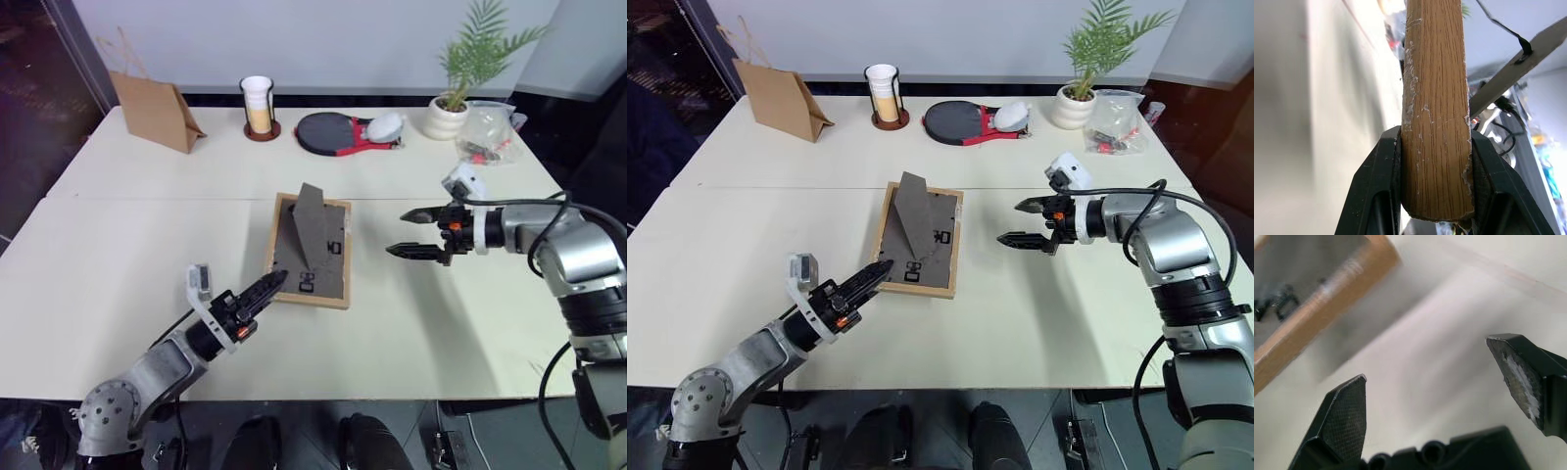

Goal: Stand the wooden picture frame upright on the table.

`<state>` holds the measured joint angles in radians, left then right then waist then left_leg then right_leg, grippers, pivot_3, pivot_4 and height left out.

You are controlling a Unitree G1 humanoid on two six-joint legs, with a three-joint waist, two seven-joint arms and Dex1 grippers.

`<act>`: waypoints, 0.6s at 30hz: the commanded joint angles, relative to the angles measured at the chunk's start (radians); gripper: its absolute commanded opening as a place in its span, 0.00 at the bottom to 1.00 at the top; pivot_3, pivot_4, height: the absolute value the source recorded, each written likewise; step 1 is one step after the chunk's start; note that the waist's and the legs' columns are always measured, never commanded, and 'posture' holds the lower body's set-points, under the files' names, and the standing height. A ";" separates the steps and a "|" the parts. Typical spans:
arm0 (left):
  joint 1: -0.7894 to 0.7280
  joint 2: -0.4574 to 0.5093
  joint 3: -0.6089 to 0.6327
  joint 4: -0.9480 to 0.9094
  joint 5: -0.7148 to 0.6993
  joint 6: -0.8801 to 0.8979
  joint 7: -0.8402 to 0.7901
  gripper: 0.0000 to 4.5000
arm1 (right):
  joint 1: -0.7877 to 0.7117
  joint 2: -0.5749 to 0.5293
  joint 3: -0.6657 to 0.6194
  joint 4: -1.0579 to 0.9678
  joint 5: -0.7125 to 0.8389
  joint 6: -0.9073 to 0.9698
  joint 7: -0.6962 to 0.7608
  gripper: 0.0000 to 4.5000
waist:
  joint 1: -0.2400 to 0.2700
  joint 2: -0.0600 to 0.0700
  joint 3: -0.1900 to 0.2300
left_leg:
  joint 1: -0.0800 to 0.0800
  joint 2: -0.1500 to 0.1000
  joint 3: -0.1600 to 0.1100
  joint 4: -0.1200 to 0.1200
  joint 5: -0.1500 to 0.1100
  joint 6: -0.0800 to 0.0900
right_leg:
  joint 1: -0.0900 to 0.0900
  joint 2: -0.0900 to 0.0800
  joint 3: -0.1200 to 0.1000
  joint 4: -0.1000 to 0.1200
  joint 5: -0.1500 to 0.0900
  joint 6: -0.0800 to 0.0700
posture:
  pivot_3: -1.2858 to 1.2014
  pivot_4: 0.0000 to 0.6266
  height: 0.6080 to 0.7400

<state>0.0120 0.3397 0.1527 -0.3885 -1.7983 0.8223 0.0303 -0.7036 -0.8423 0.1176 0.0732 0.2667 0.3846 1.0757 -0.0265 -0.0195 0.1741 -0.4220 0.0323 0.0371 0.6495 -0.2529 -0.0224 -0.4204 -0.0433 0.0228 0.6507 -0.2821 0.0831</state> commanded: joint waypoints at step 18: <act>-0.042 0.027 -0.052 -0.059 -0.120 -0.057 0.070 0.24 | -0.248 0.091 0.345 0.539 -1.412 -1.368 -1.493 0.99 | 0.012 0.000 0.000 | 0.003 -0.001 0.003 0.001 0.007 -0.011 | 0.002 0.000 0.003 0.001 0.000 0.000 | 0.52 0.24 1.00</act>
<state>-0.0322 0.3650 0.0986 -0.3965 -1.8962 0.7759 0.1172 -0.9212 -0.7516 0.4574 0.6012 -1.1195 -0.9887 -0.3521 -0.0145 -0.0197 0.1741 -0.4185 0.0316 0.0401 0.6505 -0.2463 -0.0334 -0.4178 -0.0435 0.0254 0.6517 -0.2821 0.0829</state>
